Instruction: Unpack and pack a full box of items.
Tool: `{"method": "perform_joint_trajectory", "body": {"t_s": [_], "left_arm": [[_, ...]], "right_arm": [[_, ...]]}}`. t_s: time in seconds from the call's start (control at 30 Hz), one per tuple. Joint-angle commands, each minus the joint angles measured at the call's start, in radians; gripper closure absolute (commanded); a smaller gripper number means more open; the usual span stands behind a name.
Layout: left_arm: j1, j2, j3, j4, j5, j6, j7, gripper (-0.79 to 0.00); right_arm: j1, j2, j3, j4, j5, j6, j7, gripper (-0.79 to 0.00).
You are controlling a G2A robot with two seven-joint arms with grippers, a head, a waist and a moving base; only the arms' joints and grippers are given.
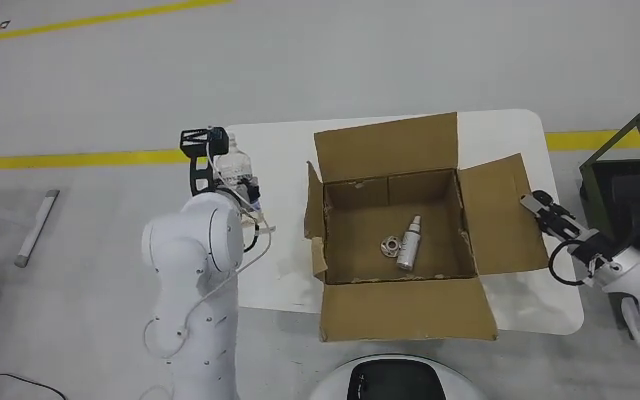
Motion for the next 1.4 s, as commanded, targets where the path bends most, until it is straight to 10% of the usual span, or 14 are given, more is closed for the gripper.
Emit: {"method": "perform_joint_trajectory", "body": {"t_s": [0.0, 0.4, 1.0, 1.17, 1.3, 1.37], "left_arm": [[0.015, 0.003, -0.016, 0.008, 0.024, -0.020, -0.008, 0.000], [0.146, 0.004, 0.065, 0.163, 0.038, -0.168, -0.023, 0.000], [0.185, -0.005, 0.096, 0.406, 0.033, -0.100, 0.068, 0.000], [0.174, -0.010, 0.110, 0.455, 0.007, -0.089, 0.074, -0.323], [0.169, -0.013, 0.119, 0.486, 0.005, -0.074, 0.087, -0.296], [0.165, -0.015, 0.123, 0.499, 0.004, -0.071, 0.082, -0.785]], "right_arm": [[-0.002, 0.000, 0.000, -0.001, 0.001, 0.001, 0.000, 0.000], [-0.007, -0.001, -0.007, -0.002, 0.000, 0.006, -0.002, 0.000], [-0.004, 0.000, -0.015, 0.011, -0.008, 0.008, 0.003, 0.000], [0.007, 0.000, -0.018, 0.019, -0.008, 0.008, 0.008, 0.000], [0.012, 0.001, -0.019, 0.022, -0.010, 0.008, 0.011, 0.000], [0.012, 0.001, -0.020, 0.023, -0.009, 0.010, 0.012, 0.000]]}}
